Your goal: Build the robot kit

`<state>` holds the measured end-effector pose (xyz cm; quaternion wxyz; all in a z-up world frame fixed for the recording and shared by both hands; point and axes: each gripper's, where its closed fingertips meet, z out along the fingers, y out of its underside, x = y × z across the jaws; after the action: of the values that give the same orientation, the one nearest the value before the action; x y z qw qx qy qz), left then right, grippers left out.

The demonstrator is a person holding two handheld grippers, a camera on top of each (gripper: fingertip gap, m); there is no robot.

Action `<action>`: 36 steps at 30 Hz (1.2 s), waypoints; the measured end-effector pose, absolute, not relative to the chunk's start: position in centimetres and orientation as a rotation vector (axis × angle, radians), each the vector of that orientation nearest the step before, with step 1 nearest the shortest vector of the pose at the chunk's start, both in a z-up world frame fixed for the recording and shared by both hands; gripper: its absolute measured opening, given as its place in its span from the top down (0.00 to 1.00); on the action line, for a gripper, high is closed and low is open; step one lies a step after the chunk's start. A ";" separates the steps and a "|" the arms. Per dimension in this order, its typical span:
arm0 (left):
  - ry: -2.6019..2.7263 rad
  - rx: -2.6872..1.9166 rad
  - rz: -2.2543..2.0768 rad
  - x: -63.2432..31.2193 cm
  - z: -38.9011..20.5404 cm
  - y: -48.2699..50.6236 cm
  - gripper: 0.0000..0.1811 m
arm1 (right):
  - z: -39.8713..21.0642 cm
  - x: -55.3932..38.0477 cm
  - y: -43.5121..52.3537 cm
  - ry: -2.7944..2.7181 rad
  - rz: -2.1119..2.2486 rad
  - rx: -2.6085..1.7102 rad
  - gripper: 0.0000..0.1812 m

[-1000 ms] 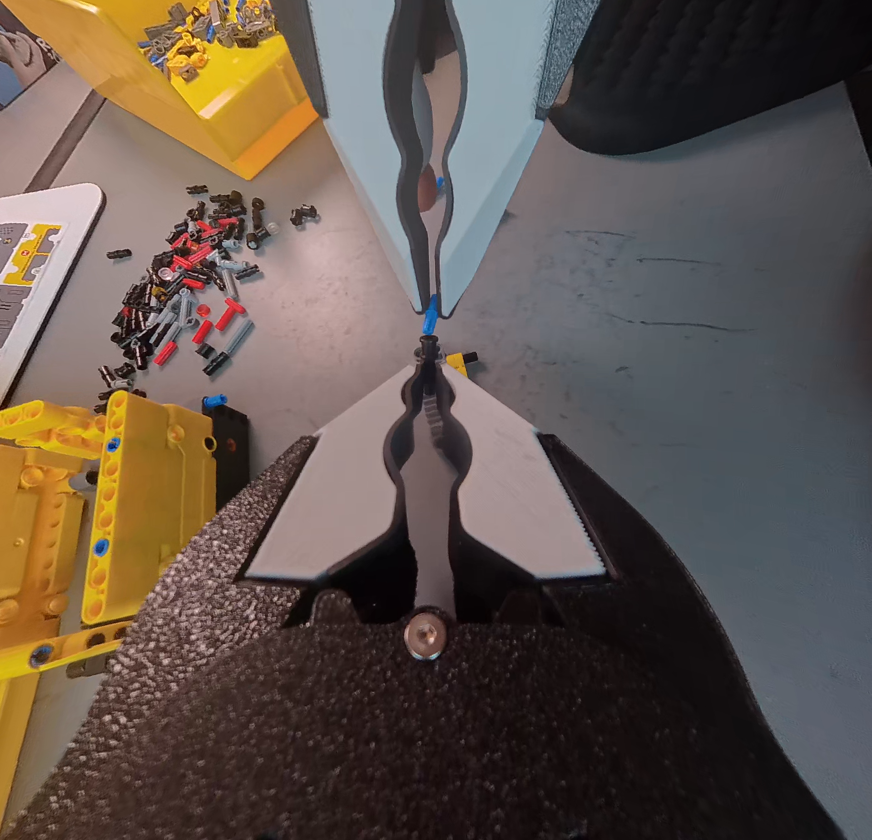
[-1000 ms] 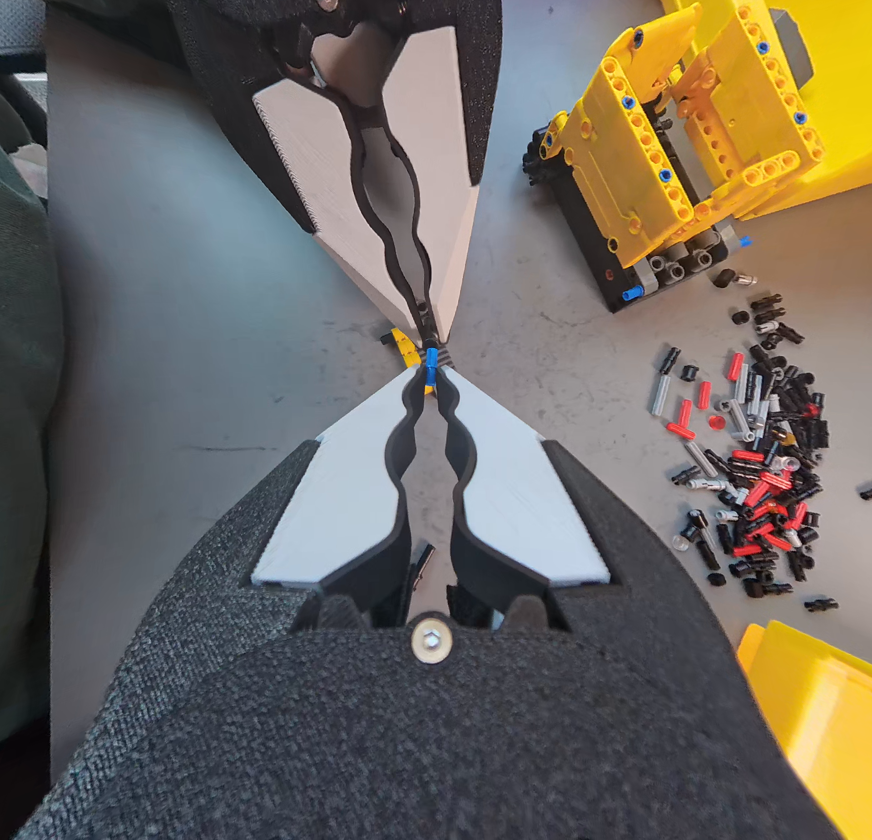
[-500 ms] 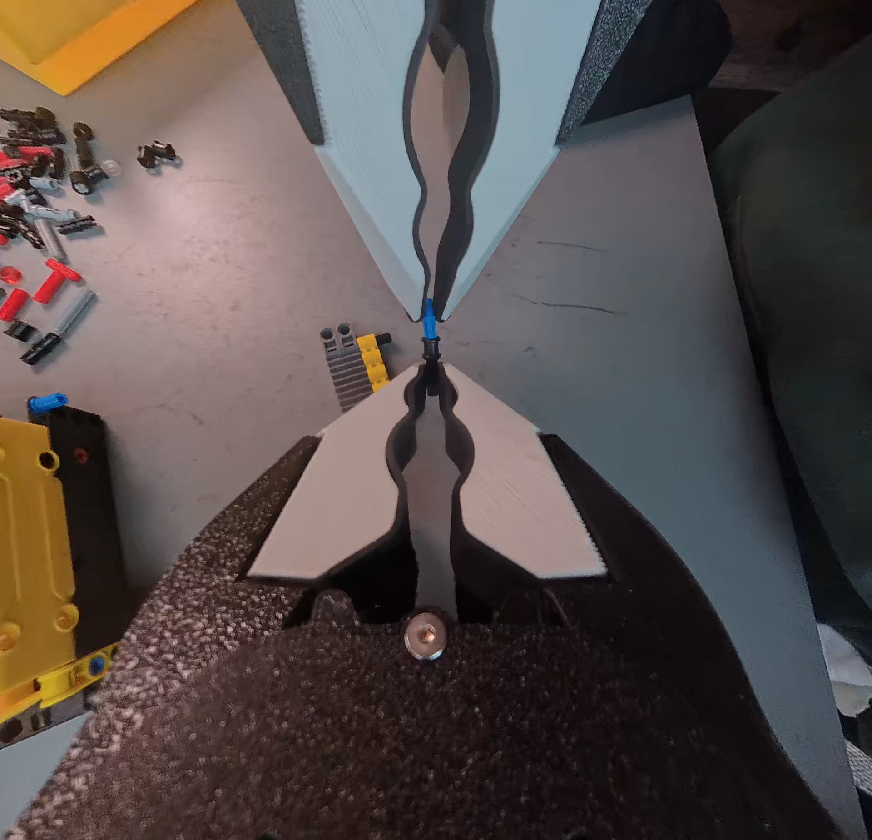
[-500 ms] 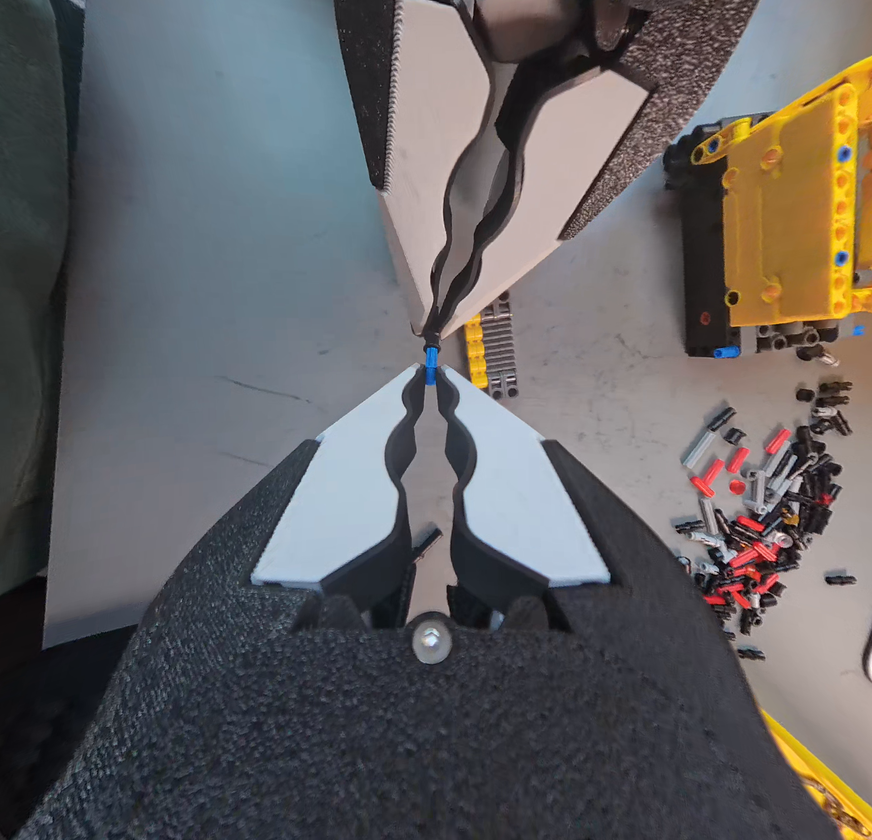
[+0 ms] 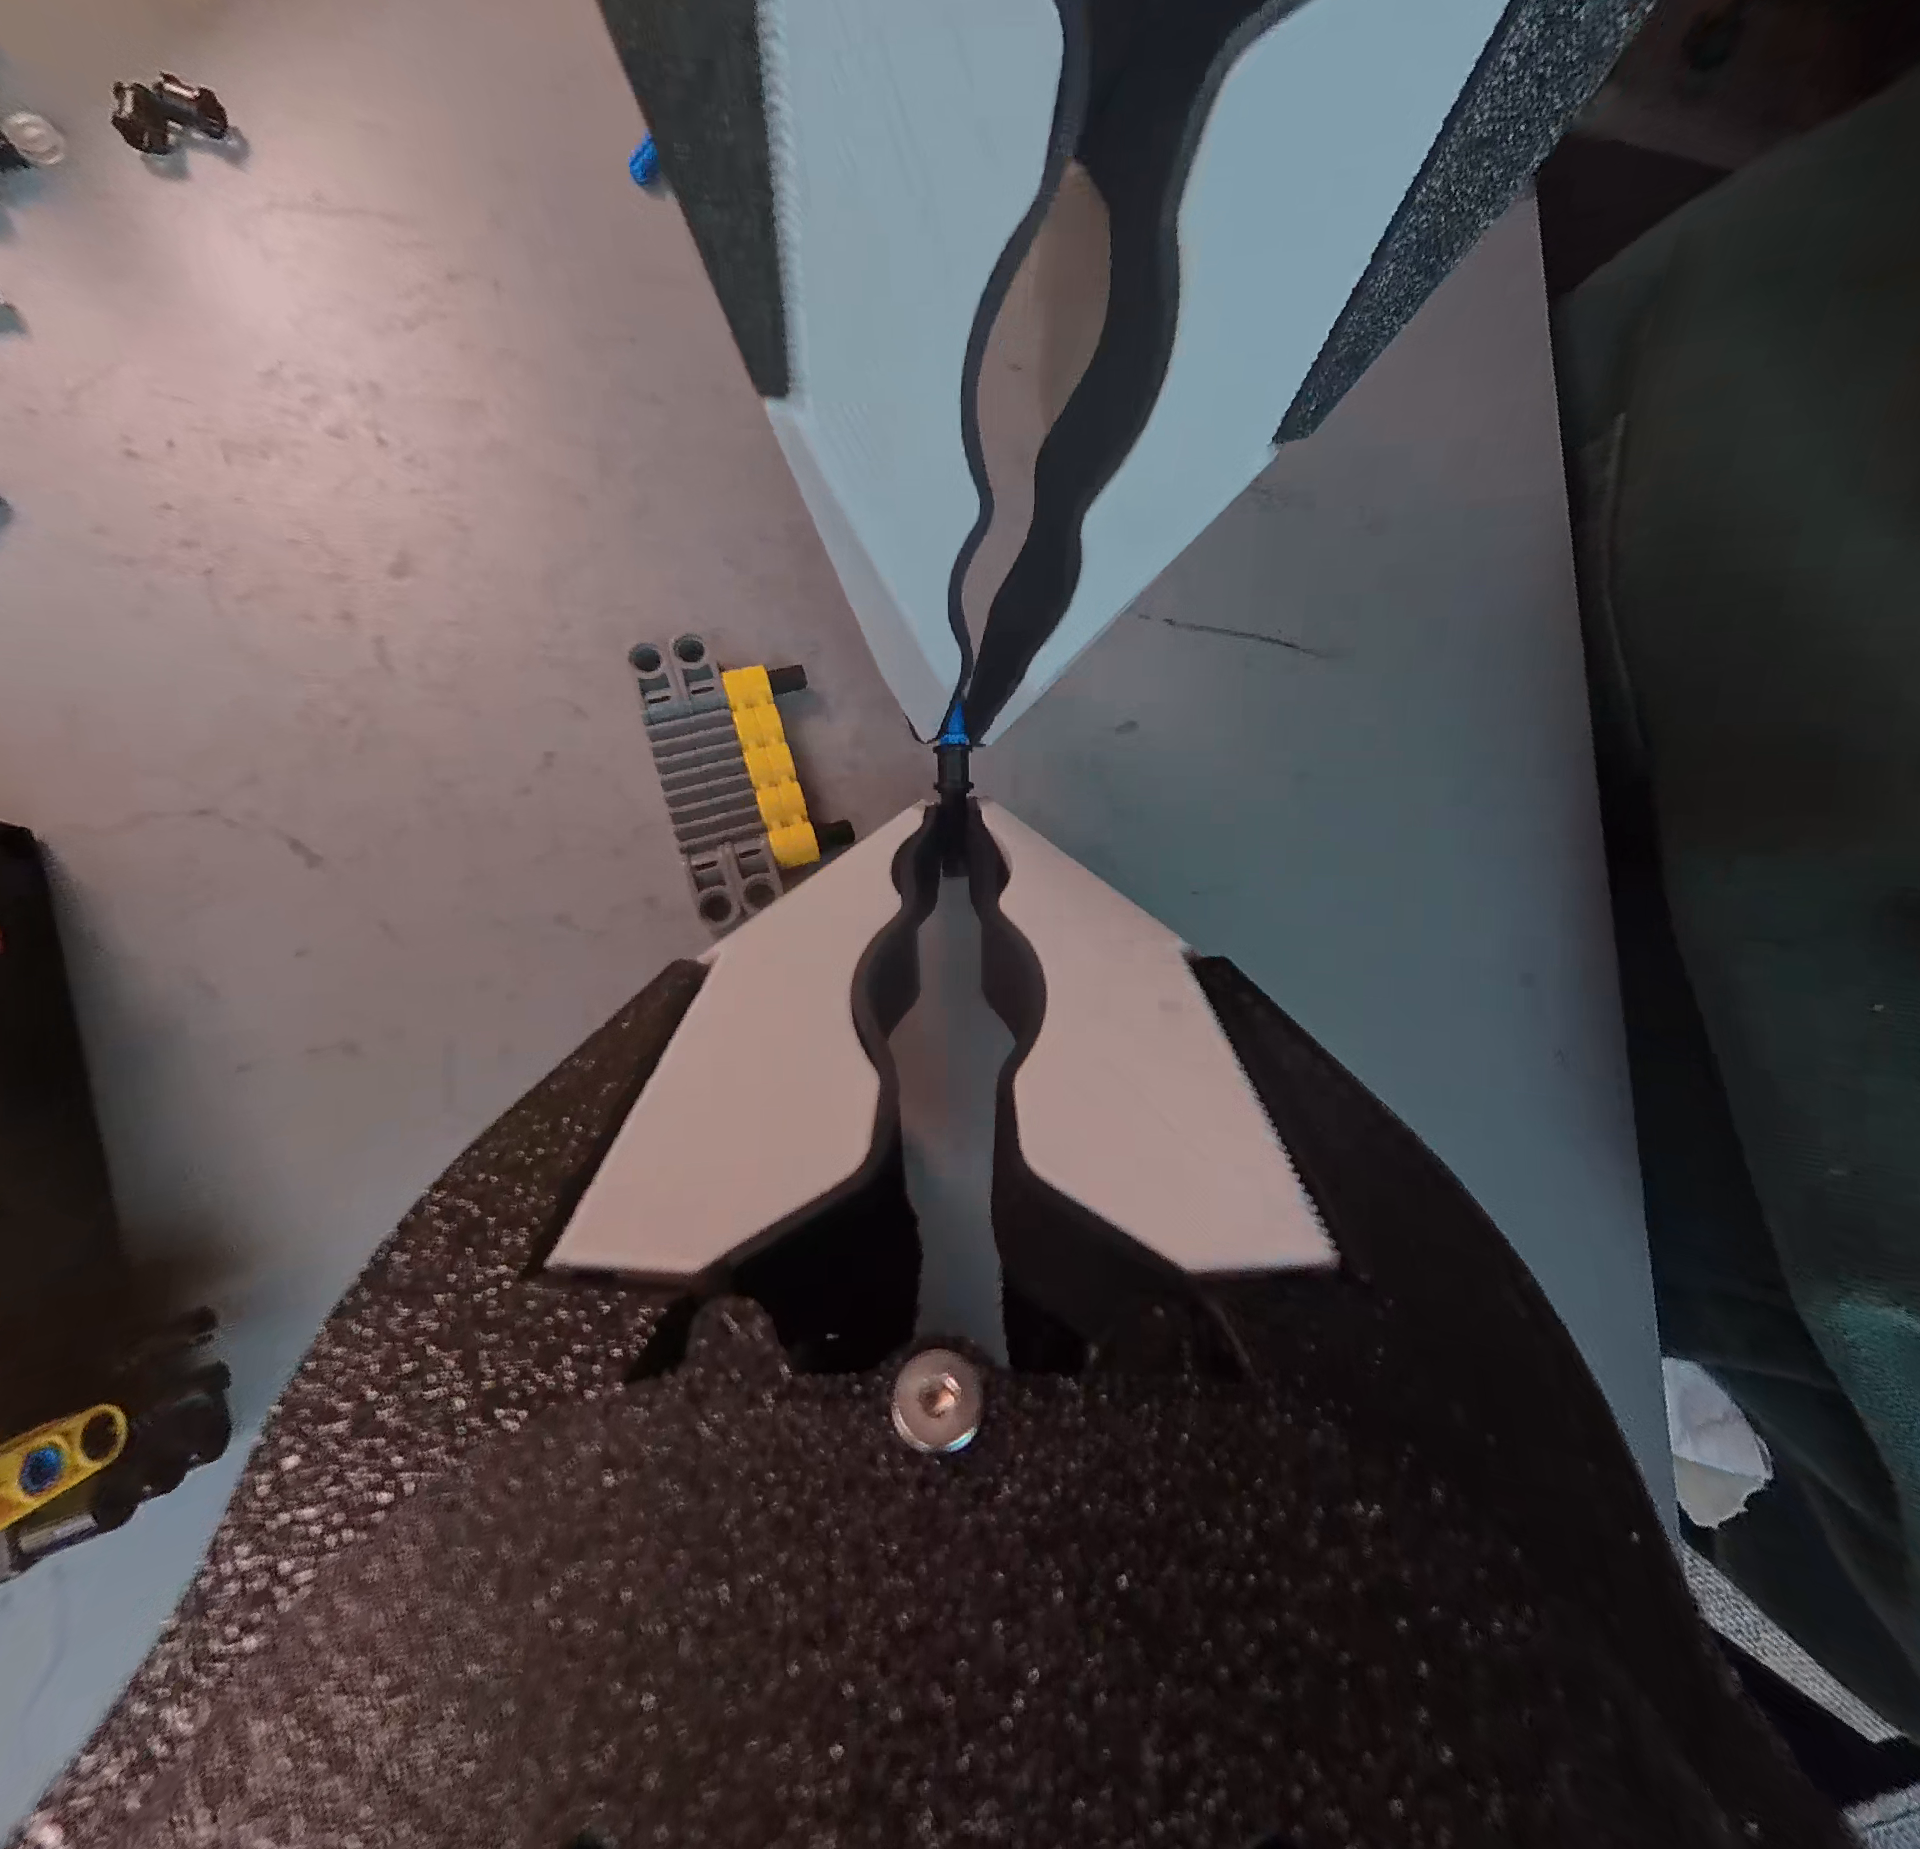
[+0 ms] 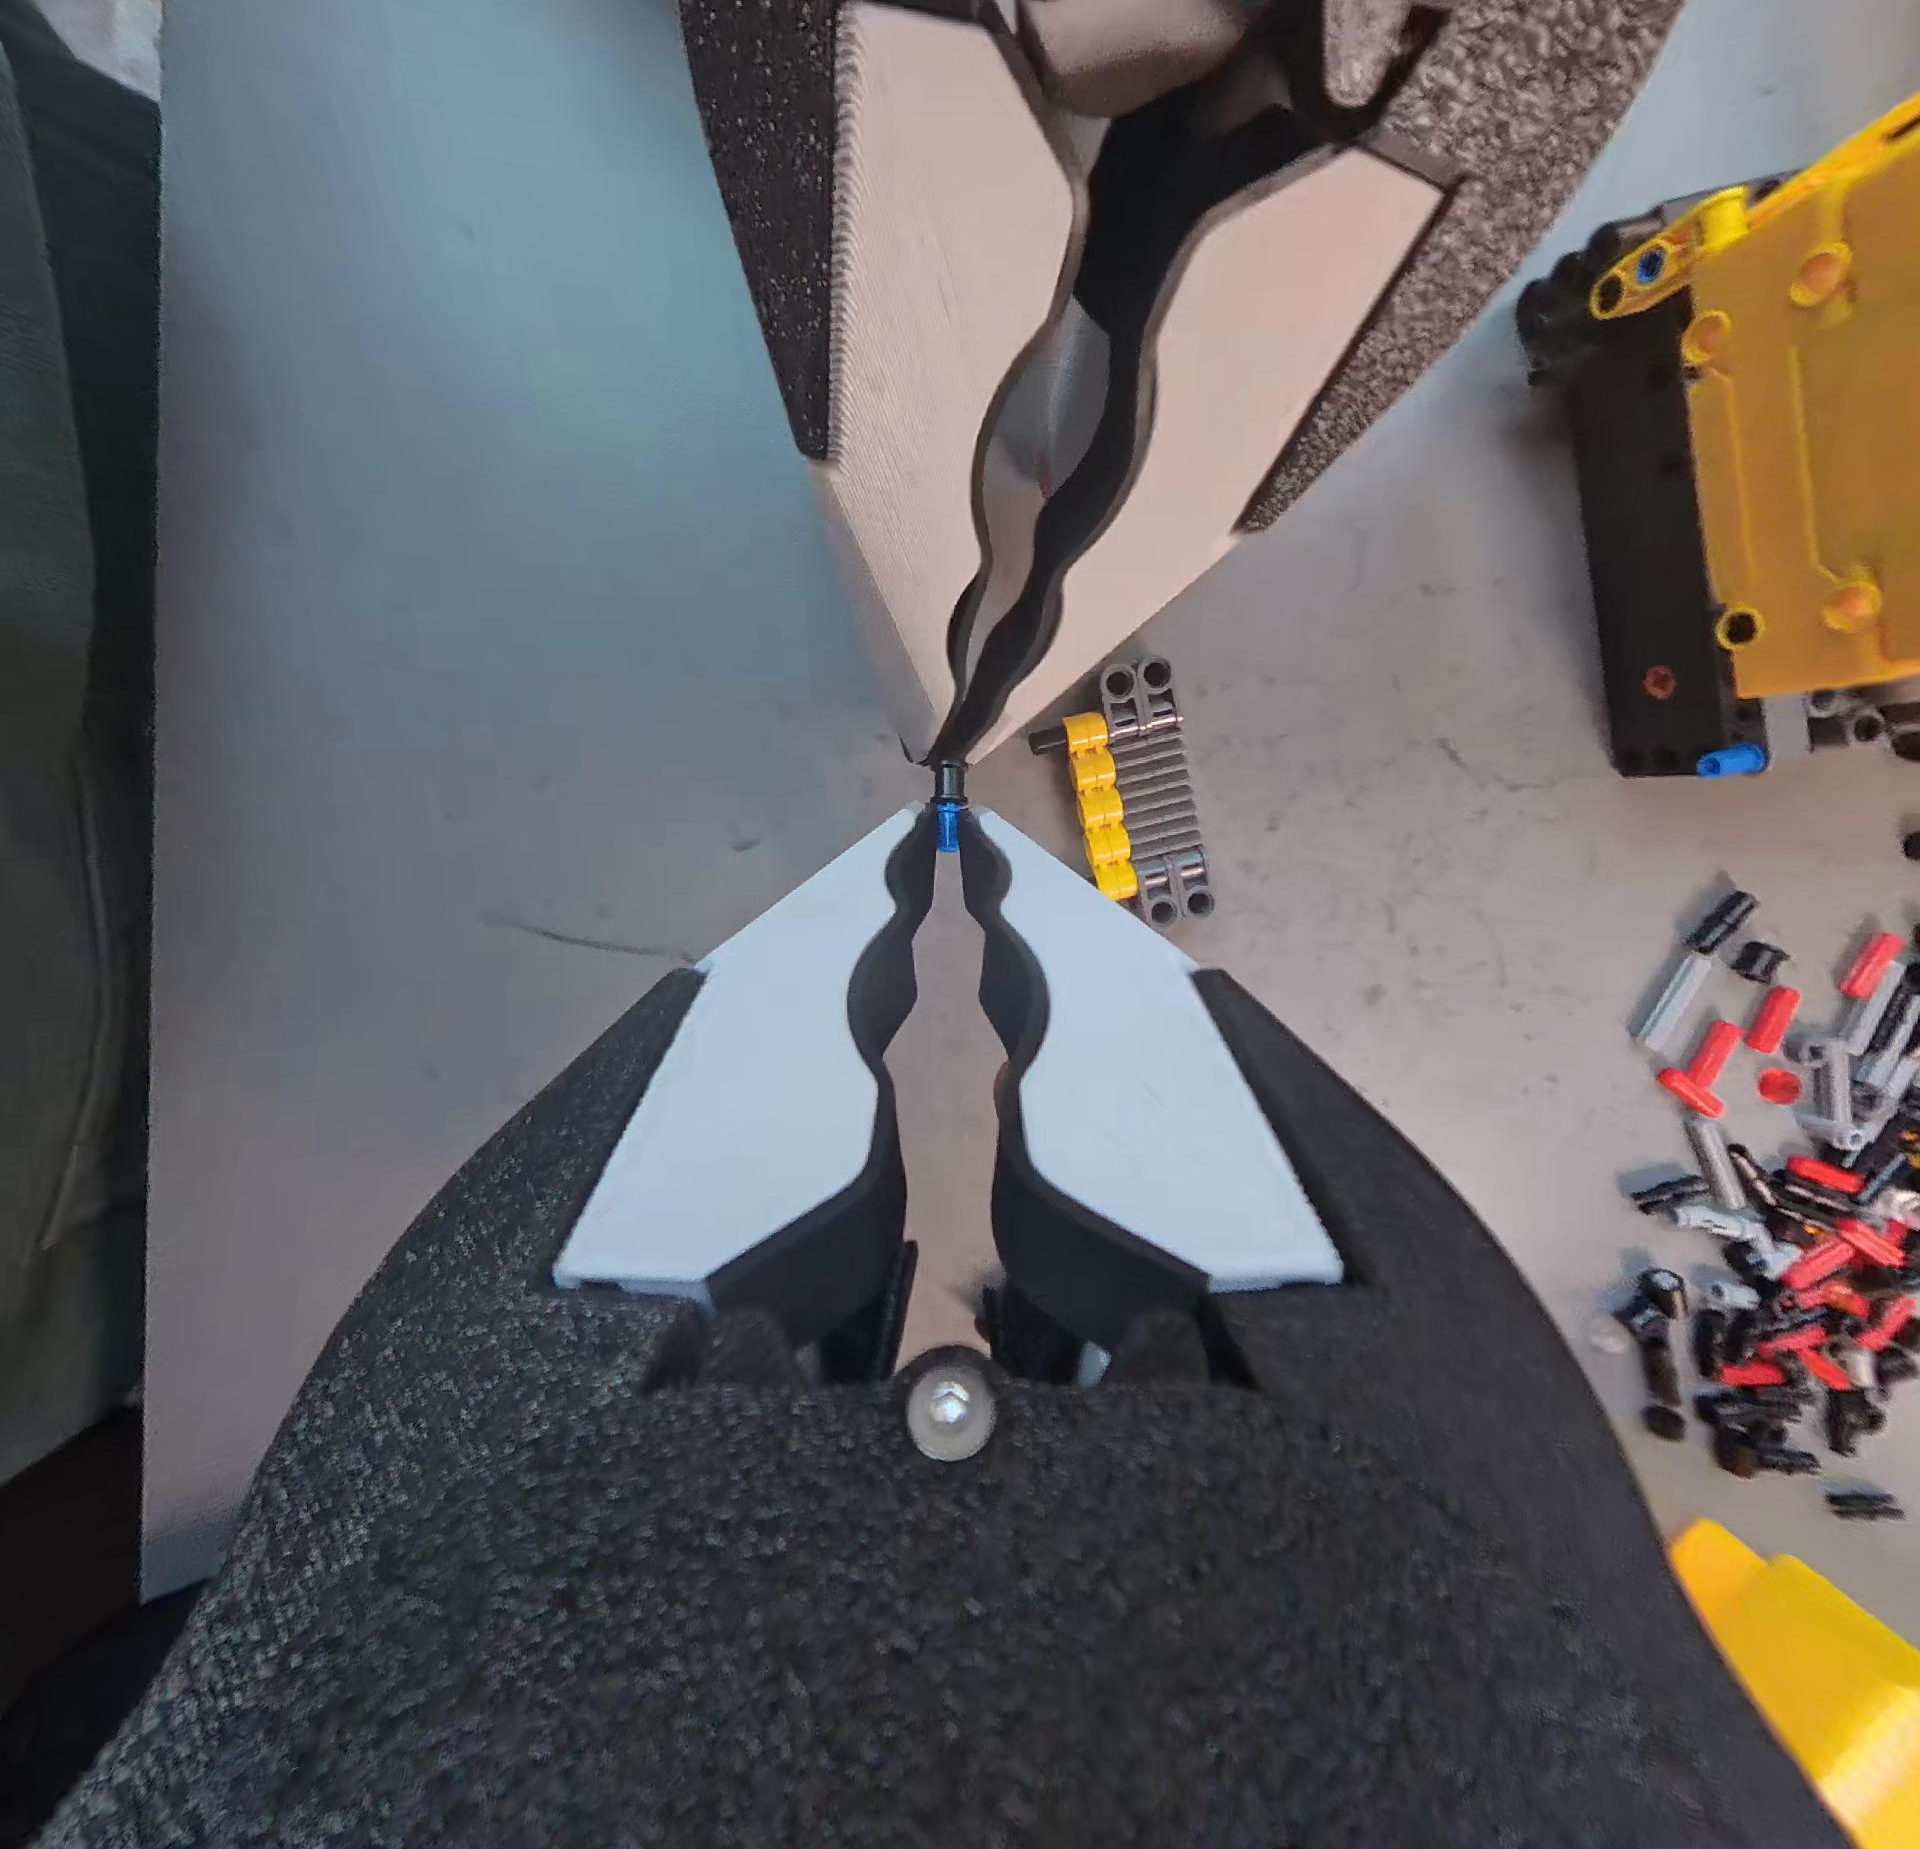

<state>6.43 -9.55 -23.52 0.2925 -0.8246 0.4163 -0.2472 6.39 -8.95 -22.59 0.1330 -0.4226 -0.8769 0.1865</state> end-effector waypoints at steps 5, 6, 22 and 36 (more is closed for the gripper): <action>0.997 -2.060 -0.774 6.8 -20.5 -8.8 0.99 | -19.8 6.5 -8.4 -2.256 0.910 -1.342 0.98; 0.987 -2.036 -0.788 6.9 -20.0 -8.7 0.99 | -19.4 6.7 -8.3 -2.219 0.940 -1.338 0.98; 0.507 -1.684 -1.358 6.9 -12.6 -7.5 0.98 | -10.7 6.2 -6.7 -1.640 1.041 -0.981 0.91; 0.286 -1.514 -1.662 5.5 -10.4 -7.2 0.98 | -9.6 4.9 -6.9 -1.621 0.962 -0.849 0.90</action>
<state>5.49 -7.20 -10.41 0.4236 -0.6051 0.1141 -0.6643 4.94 -6.89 -9.55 0.5119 -0.3529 -0.6736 0.3997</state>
